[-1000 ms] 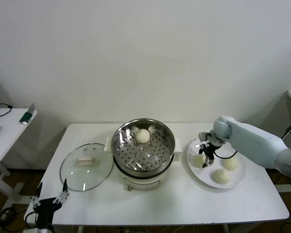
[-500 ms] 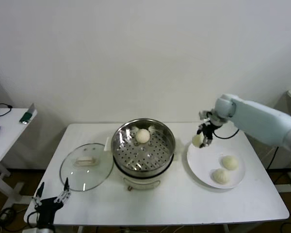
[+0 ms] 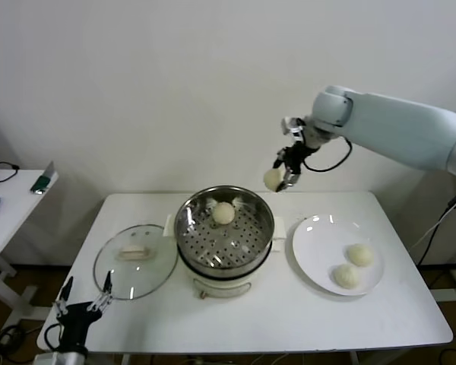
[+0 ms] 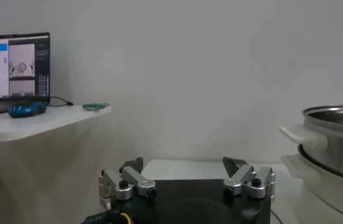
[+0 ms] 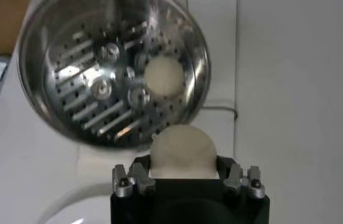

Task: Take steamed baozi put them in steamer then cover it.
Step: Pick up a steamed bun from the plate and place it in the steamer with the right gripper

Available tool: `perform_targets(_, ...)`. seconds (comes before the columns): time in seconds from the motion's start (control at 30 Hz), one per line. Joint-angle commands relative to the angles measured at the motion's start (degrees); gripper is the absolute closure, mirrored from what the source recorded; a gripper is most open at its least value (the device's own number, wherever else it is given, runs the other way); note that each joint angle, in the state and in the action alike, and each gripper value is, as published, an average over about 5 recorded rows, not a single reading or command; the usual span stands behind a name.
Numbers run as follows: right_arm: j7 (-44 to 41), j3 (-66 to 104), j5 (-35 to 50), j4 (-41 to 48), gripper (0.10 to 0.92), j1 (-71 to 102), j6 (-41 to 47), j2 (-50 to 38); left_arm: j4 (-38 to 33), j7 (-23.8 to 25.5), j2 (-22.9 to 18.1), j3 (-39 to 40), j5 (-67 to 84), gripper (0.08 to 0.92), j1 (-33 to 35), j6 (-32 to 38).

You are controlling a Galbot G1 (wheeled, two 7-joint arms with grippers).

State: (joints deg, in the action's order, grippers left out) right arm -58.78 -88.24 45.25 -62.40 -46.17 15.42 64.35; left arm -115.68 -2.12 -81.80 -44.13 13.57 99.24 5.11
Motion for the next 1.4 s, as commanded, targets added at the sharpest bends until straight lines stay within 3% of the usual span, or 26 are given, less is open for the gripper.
perform_targets(0.03, 1.9, -2.0, 8.4, -3.0, 0.330, -4.1, 2.0, 8.7, -0.4, 0.1, 1.3, 0.1, -1.2, 0.177, -0.2, -0.1)
perform_targets(0.47, 9.3, -2.1, 8.6, -3.2, 0.330, 4.6, 5.1, 17.0, 0.0, 0.2, 1.1, -0.2, -2.0, 0.177, 0.2, 0.1)
perform_targets(1.17, 11.5, -2.9, 5.7, -1.4, 0.315, 12.3, 6.2, 18.7, 0.9, 0.1, 0.9, -0.7, -1.6, 0.177, 0.2, 0.1)
perform_targets(1.4, 11.4, -2.5, 5.5, -1.8, 0.216, 11.8, 6.5, 18.4, 0.8, 0.2, 0.8, -0.6, -1.7, 0.177, 0.2, 0.1)
